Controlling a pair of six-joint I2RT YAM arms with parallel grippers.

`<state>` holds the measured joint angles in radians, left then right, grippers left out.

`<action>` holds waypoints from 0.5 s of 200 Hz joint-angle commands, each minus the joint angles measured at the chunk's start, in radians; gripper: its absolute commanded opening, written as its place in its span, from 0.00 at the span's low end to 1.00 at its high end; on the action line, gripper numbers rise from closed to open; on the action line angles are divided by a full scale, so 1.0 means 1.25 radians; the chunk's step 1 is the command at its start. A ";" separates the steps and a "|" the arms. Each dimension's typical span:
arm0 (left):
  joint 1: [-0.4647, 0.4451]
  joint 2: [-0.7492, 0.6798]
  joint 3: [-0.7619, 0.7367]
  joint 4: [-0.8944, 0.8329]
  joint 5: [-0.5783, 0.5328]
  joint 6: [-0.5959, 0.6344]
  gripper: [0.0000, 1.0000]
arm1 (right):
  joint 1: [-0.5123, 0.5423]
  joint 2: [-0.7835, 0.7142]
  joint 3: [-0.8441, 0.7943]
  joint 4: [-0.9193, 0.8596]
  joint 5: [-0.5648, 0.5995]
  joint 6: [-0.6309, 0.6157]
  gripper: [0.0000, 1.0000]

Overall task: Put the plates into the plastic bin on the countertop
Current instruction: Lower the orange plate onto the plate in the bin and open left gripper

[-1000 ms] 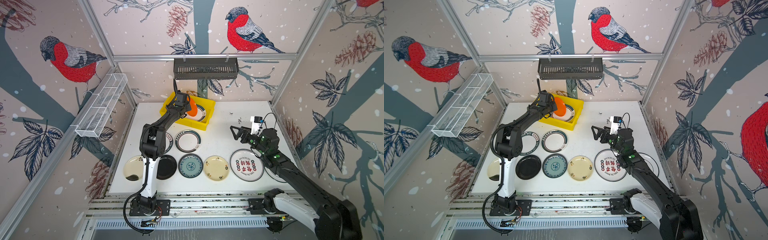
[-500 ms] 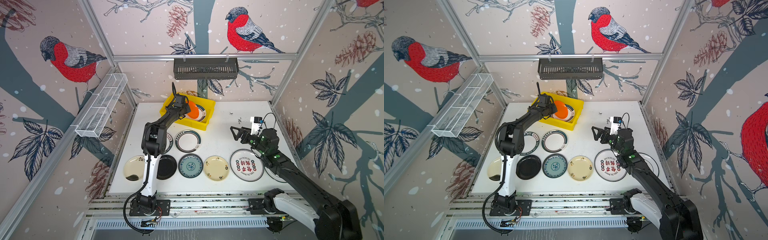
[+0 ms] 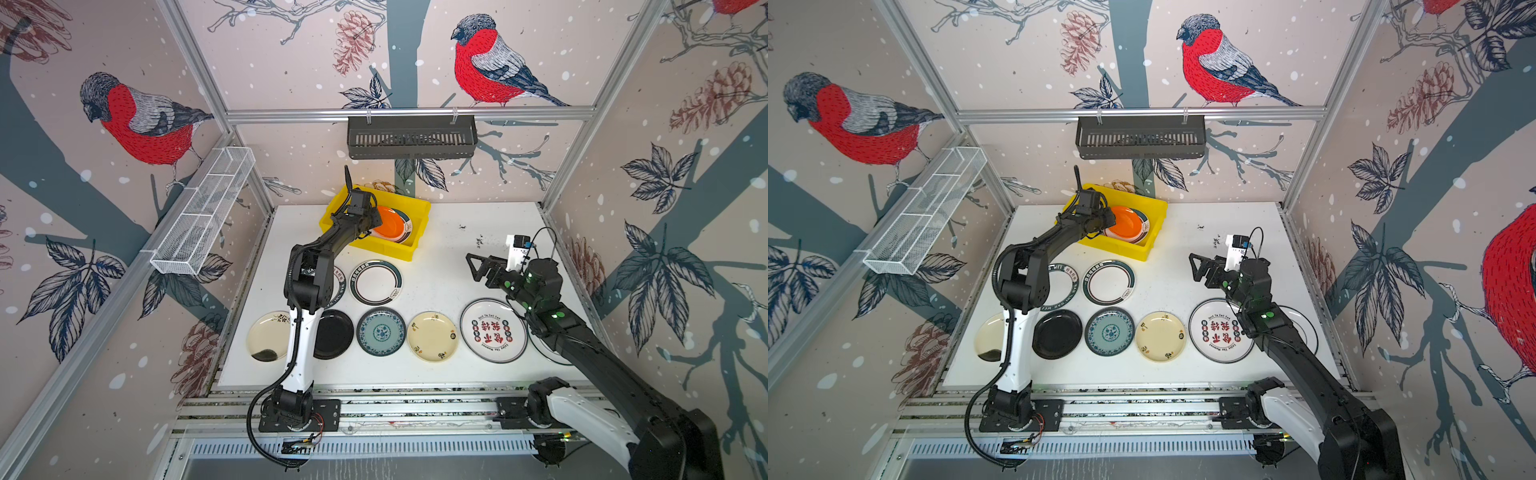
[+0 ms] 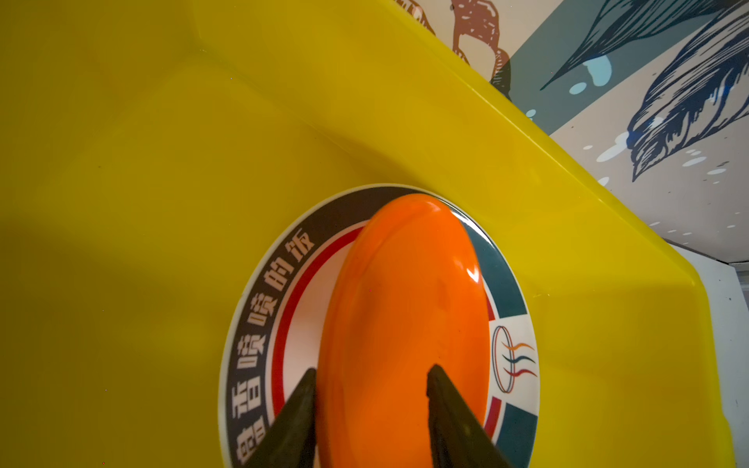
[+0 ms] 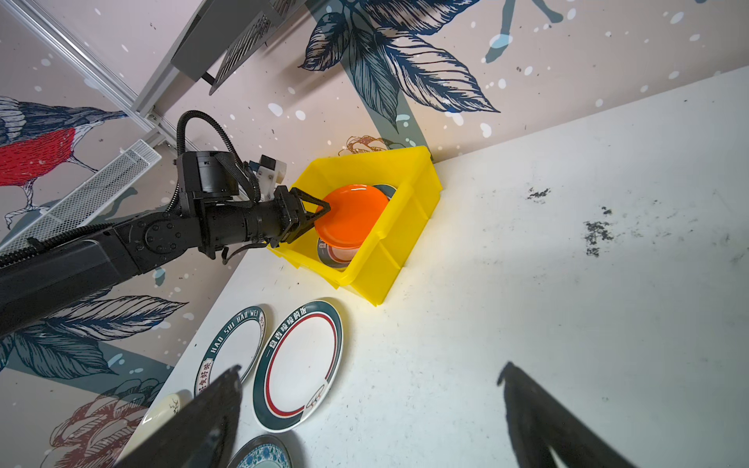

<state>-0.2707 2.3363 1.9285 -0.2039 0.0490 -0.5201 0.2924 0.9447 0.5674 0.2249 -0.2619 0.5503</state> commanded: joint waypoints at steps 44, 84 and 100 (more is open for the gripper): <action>0.001 -0.018 -0.005 0.028 0.022 0.039 0.62 | -0.025 -0.018 -0.011 -0.046 0.054 0.022 0.99; 0.001 -0.036 -0.018 0.042 0.038 0.043 0.70 | -0.065 -0.002 -0.010 -0.101 0.097 0.032 0.99; 0.001 -0.059 -0.045 0.069 0.050 0.047 0.73 | -0.089 0.025 0.009 -0.166 0.130 0.044 0.99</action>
<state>-0.2707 2.3039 1.9030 -0.1837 0.0795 -0.4721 0.2115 0.9417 0.5529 0.1219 -0.1757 0.5781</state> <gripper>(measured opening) 0.708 0.994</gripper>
